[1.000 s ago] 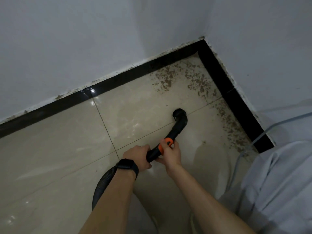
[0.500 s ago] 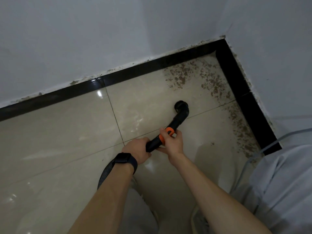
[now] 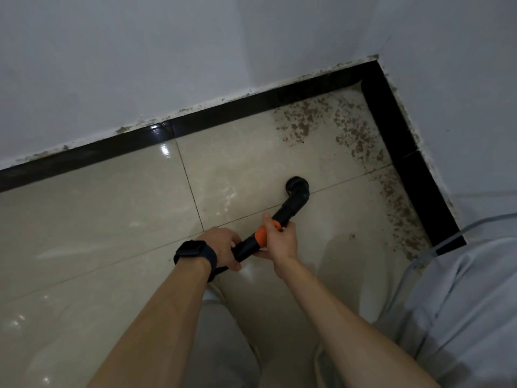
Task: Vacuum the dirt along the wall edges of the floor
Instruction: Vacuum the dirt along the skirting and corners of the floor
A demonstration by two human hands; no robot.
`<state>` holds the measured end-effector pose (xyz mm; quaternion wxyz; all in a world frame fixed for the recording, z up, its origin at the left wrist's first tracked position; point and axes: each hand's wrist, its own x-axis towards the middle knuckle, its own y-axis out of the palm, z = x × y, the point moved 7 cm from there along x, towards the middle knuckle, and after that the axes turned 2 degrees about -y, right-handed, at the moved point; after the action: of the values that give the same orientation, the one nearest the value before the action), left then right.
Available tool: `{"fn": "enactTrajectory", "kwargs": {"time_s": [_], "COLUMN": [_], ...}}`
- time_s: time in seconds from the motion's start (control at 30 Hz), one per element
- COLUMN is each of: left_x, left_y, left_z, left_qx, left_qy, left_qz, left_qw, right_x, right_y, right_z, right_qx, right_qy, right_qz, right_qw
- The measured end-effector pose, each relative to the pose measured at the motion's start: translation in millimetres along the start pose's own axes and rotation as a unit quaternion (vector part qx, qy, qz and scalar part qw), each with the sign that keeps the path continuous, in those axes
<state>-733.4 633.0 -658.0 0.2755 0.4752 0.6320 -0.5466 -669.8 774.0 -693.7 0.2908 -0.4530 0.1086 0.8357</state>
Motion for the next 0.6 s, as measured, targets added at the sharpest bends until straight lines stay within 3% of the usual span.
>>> {"fn": "enactTrajectory", "kwargs": {"time_s": [0.3, 0.6], "left_x": [26, 69], "left_y": [-26, -58], "left_z": [-57, -65], "left_qx": [0.006, 0.114], "left_qy": [0.060, 0.006], "left_qz": [-0.073, 0.007], "left_qw": [0.996, 0.993], "right_x": [31, 63], "right_y": [-42, -20], "right_z": [43, 67], "right_qx": [0.038, 0.029], "right_qy": [-0.012, -0.017], "right_qz": [-0.068, 0.014], "right_qw": [0.997, 0.999]}}
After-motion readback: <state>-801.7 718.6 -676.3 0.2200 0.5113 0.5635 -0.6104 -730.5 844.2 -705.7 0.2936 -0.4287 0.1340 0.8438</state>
